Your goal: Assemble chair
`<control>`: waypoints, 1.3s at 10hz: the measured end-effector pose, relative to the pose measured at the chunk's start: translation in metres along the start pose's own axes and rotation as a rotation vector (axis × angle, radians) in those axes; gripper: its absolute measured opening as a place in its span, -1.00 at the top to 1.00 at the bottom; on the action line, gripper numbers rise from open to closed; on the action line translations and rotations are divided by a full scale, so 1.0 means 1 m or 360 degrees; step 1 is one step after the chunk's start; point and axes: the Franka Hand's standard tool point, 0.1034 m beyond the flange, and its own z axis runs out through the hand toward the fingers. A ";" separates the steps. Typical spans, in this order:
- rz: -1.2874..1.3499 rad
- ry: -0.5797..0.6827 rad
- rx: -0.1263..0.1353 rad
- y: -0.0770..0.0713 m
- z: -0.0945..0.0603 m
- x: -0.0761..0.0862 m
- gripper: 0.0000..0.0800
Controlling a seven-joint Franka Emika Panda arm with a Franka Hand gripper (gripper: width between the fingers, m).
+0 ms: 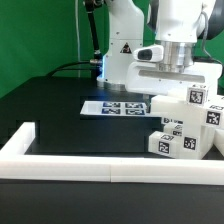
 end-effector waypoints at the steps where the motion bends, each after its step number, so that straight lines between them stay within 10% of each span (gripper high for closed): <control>1: -0.0001 0.0000 0.0000 0.000 0.000 0.000 -0.55; 2: -0.0002 0.0001 0.0001 0.000 0.000 0.000 -0.55; 4: -0.0003 0.0001 0.0001 -0.001 0.000 0.000 0.28; 9: -0.0052 -0.0006 0.0001 0.008 -0.003 0.005 0.28; 13: -0.0038 -0.0116 0.0088 0.018 -0.054 0.017 0.28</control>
Offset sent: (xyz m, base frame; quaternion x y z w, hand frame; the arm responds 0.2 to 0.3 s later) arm 0.0020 0.0041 -0.0004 0.0037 0.0019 0.0031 1.0000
